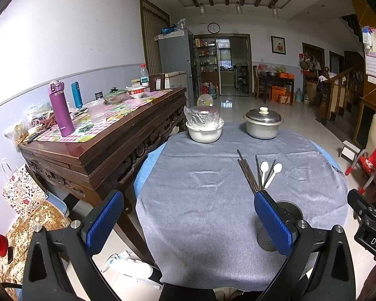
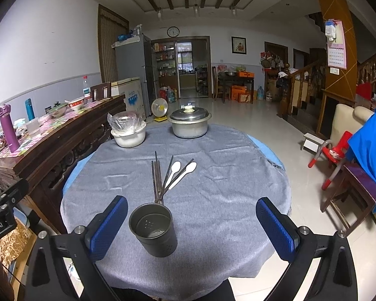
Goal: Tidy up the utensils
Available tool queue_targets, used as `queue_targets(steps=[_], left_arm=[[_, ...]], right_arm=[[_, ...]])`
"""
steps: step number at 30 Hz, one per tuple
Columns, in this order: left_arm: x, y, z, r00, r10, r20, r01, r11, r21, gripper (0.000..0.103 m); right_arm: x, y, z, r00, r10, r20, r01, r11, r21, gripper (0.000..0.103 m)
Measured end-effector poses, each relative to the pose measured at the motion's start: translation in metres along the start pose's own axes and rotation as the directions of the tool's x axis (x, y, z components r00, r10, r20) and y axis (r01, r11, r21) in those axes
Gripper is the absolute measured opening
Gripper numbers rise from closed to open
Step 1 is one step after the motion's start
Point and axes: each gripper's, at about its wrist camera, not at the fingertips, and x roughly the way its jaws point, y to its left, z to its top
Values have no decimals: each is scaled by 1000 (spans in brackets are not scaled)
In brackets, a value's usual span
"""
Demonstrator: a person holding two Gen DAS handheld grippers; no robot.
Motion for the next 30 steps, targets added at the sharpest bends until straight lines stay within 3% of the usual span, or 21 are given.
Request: queue_targets(steps=[14,18,20,24,26,28,30], left_arm=[[-6,-1,-1,1000,8,11,-8,1000,15,103],[0,-2,-1,1000,7,12,-7,1000,24,103],[10,-3,0,999,-23,-24,24,1000,18,103],[54,-4,7,981,-131,-143,133,991,5,103],[85,-3,7,953,-204,-226,196,979,-58,103],[116,-4,6,936,-230,-265,210,972,-103,103],[133,-11,5,930,-265,-254,233,961,-152,103]], right_arm=[[-2,-3,-1,1000,-3,23,3,1000,7,103],[5,-8,2,1000,1,-14,-1,1000,14,103],[13,-13,6,999,12,-45,-11,1000,14,103],[46,-37,23,990,74,-117,-68,996,52,103],[65,-50,31,985,109,-135,-99,992,80,103],[91,-67,40,970,180,-164,-159,978,132,103],[117,-80,47,958,232,-169,-200,962,187,102]])
